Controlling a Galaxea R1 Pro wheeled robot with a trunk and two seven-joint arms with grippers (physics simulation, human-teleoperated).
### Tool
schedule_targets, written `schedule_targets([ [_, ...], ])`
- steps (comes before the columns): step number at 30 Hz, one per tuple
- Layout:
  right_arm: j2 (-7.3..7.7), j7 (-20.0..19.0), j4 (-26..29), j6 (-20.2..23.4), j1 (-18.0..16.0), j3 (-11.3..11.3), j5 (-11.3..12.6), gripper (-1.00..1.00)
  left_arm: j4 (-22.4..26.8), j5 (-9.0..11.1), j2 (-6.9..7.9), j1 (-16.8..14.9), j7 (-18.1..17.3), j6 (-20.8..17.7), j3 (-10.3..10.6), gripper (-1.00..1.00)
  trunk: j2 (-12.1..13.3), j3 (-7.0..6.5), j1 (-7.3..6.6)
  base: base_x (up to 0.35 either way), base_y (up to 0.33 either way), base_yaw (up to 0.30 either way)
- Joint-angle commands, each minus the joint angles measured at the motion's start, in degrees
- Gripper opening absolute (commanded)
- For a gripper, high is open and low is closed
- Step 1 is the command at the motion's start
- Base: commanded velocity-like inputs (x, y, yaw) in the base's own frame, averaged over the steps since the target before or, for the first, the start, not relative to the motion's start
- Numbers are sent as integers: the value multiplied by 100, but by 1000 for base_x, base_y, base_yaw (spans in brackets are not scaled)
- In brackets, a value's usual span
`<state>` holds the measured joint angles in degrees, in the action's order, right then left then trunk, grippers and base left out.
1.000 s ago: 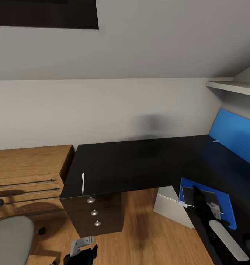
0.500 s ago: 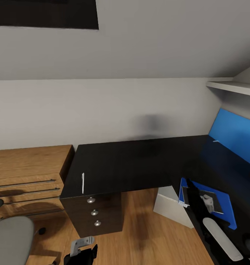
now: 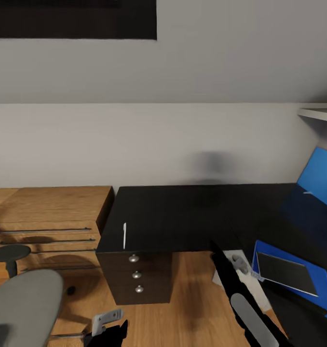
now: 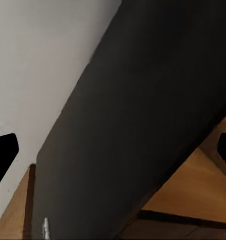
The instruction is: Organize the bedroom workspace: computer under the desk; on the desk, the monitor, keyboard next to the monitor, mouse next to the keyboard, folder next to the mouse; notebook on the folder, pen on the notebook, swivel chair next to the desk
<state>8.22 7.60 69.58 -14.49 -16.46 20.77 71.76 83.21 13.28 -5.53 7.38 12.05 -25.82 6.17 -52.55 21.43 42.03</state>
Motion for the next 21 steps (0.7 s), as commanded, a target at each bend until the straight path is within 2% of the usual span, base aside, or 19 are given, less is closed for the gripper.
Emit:
schedule_targets([
  [1, -114, 117, 0, -46, -6, 31, -315, 100, 11, 60, 0, 0, 52, -20, 7, 100, -5, 2, 1, 0, 0, 273],
  [2, -284, 223, -11, -46, -6, 32, -792, 100, 11, 60, 0, 0, 52, -20, 7, 100, -5, 1, 1, 0, 0, 274],
  [3, -337, 250, -15, -46, -6, 32, -935, 100, 11, 60, 0, 0, 52, -20, 7, 100, -5, -1, 1, 0, 0, 275],
  [5, -505, 319, -22, -35, -6, 27, -1482, 100, 11, 60, 0, 0, 52, -20, 7, 100, -5, -3, 1, 0, 0, 228],
  [6, -522, 329, -18, -17, -6, 27, -1616, 100, 11, 55, 0, 0, 54, -18, 7, 100, -5, -3, 1, 0, 0, 115],
  [9, -525, 340, -4, 82, -6, 48, -1778, 100, 16, 48, -2, 0, 61, -9, 7, 100, -5, -3, 1, 0, 0, 60],
  [14, -482, 335, 17, 567, -6, 65, -1925, 100, 19, 43, -1, 0, 54, -3, 7, 100, -5, -4, 1, 0, 0, 16],
  [17, -472, 312, 27, 676, -6, 68, -2130, 100, 20, 43, -1, 0, 70, -2, 11, 100, 115, -57, -65, 0, 0, 2],
  [21, -471, 305, 22, 696, -6, 68, -2276, 100, 20, 43, -1, 0, 70, -2, 14, 100, 276, -129, -153, 0, 0, 0],
])
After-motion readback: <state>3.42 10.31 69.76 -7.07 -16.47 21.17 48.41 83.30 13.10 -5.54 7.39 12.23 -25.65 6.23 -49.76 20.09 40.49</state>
